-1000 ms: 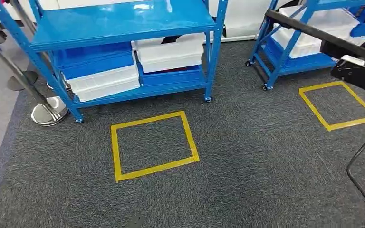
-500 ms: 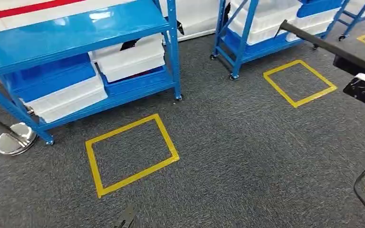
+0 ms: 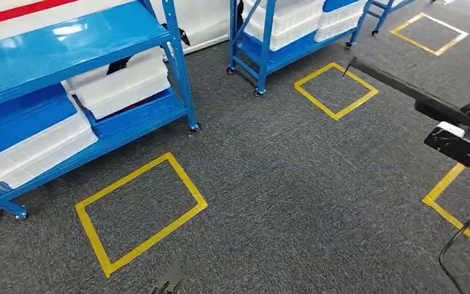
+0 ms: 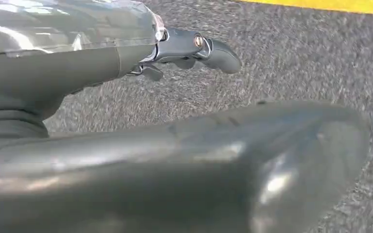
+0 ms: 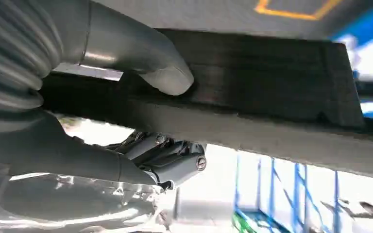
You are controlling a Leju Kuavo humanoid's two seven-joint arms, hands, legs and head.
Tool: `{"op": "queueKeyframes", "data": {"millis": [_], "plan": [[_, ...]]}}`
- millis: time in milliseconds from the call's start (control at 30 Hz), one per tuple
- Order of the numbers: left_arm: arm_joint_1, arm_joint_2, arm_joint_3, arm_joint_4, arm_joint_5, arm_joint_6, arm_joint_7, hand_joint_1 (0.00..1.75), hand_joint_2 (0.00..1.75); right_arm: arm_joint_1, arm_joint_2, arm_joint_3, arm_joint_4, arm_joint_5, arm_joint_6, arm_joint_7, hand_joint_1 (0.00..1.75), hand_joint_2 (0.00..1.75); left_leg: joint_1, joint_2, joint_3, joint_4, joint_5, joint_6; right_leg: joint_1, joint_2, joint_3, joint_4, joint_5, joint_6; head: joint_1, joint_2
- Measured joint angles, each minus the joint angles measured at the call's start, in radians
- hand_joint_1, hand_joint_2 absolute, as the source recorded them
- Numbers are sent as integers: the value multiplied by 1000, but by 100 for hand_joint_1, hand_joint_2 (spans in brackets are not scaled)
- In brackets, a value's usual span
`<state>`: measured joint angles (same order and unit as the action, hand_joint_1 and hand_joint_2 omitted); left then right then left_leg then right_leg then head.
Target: Take the parts from the cabinet and place them on the table.
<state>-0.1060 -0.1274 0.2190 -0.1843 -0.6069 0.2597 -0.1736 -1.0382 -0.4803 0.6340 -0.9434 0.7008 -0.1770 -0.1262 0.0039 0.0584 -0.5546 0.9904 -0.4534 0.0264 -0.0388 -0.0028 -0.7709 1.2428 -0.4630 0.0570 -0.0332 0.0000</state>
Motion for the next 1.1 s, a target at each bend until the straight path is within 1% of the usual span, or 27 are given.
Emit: {"op": "queueKeyframes", "data": {"millis": [33,67,100,133,233,267,333,400,433,467,500,533,567,600,633,700,733,767,800,833,867,933,967,1000,1033,1067,1100], "plan": [[1,0,0,0,0,4,0,0,0,-1,2,-1,3,0,1,-7,175,175,1,13,0,6,-5,-4,-3,-11,48,-82,38,3,0,0],[2,1,0,0,0,6,1,0,0,-2,5,-9,7,0,1,-16,175,175,1,24,1,15,-13,-10,-4,-40,105,-175,72,5,0,0],[3,6,0,0,0,9,2,0,0,-4,8,-18,10,-1,2,-24,175,175,-7,34,-3,19,-20,-20,10,-77,117,-197,47,-2,0,0],[5,7,0,0,0,11,2,0,0,-6,12,-21,14,-3,3,-31,175,175,-9,43,-3,27,-26,-26,11,-62,114,-206,57,-15,-1,0],[14,9,0,0,3,13,-7,0,0,-8,18,-26,41,-3,-6,-56,175,175,-8,73,8,19,-29,-42,17,-25,107,-201,55,-34,-2,0],[15,9,0,0,4,14,-10,0,0,-8,20,-29,48,-3,-11,-62,175,175,-4,73,5,22,-37,-50,8,-14,110,-206,58,-44,-3,0],[17,9,4,0,21,15,-17,0,0,-13,40,-35,61,1,-25,-66,175,175,2,-12,-24,100,-93,-54,10,0,109,-207,59,-53,-4,0],[29,9,5,0,19,15,-18,0,0,-25,72,-36,88,8,-33,-63,175,175,3,-43,-104,275,-172,-55,14,28,108,-207,61,-64,-4,0],[33,9,5,0,18,15,-19,0,0,-27,82,-36,97,10,-32,-61,175,175,3,-49,-139,344,-188,-54,18,47,107,-207,61,-65,-4,0],[34,9,6,0,18,15,-20,0,0,-27,93,-36,103,11,-32,-60,175,175,2,-52,-151,356,-177,-50,21,63,108,-207,62,-65,-4,0],[33,9,6,0,18,13,-23,0,0,-30,98,-36,108,11,-30,-60,175,175,1,-54,-141,321,-144,-43,23,77,108,-206,62,-66,-4,0],[31,9,7,0,18,11,-27,0,0,-37,100,-37,113,11,-29,-60,175,175,-1,-59,-111,244,-96,-36,25,92,108,-205,62,-66,-4,0],[31,9,9,0,18,10,-28,0,0,-46,103,-37,117,11,-27,-60,175,175,-2,-78,-72,149,-44,-28,26,104,108,-203,62,-65,-4,0],[31,11,11,0,14,10,-29,0,0,-55,107,-37,122,11,-26,-59,175,175,-2,-135,-43,72,-9,-19,23,113,107,-203,63,-64,-4,0],[32,13,12,0,13,10,-28,0,0,-67,110,-37,131,11,-23,-55,175,175,1,-151,-30,51,-16,-17,28,128,102,-201,66,-59,-4,0],[29,13,12,0,13,10,-24,0,0,-77,115,-38,144,11,-23,-53,175,175,-5,-130,-25,41,-19,-19,17,151,95,-206,75,-45,-3,0],[27,11,12,0,14,10,-23,0,0,-78,115,-39,149,13,-24,-53,175,175,-8,-120,-23,39,-16,-15,14,164,94,-212,80,-37,-5,0],[24,11,12,0,13,10,-21,0,0,-80,113,-41,155,18,-26,-52,175,175,0,-104,-17,19,-5,-4,20,173,94,-216,84,-29,-5,0],[22,11,13,0,12,10,-18,0,0,-82,114,-41,160,22,-30,-52,175,175,0,-86,-8,3,5,0,23,120,87,-203,73,-31,-5,0],[21,11,13,0,11,9,-18,0,0,-91,114,-41,166,31,-31,-50,175,175,-3,-74,-5,-7,10,10,27,60,66,-160,38,-28,-3,0],[22,10,13,0,11,8,-18,0,0,-97,116,-41,168,34,-34,-47,175,175,-6,-60,-5,-9,11,9,25,31,34,-92,1,-24,-4,0],[27,10,13,0,-1,4,-16,0,0,-98,120,-41,173,50,-32,-40,175,175,-7,-30,-5,-9,8,9,19,13,-30,49,-57,-15,-5,0],[29,10,13,0,-4,3,-16,0,0,-98,120,-41,176,60,-28,-33,175,175,-7,-13,-5,-8,7,8,13,10,-41,76,-55,-11,-5,0],[30,9,13,0,-6,3,-16,0,0,-102,119,-41,177,70,-17,-23,175,175,-7,1,-5,-6,5,6,9,6,-26,52,-36,-7,-5,0],[30,9,13,0,-8,2,-15,0,0,-108,117,-41,176,79,-3,-15,175,175,-6,13,-5,-2,1,2,6,0,9,-9,-3,-4,-5,0],[30,9,13,0,-10,1,-16,0,0,-117,113,-41,171,86,12,-8,175,175,-4,26,-5,4,-5,-3,4,-20,63,-98,35,-1,-5,0],[30,10,13,0,-16,-1,-16,0,0,-126,108,-41,166,88,25,-1,175,175,-5,37,-4,12,-13,-9,4,-58,112,-180,63,1,-5,0]]}}
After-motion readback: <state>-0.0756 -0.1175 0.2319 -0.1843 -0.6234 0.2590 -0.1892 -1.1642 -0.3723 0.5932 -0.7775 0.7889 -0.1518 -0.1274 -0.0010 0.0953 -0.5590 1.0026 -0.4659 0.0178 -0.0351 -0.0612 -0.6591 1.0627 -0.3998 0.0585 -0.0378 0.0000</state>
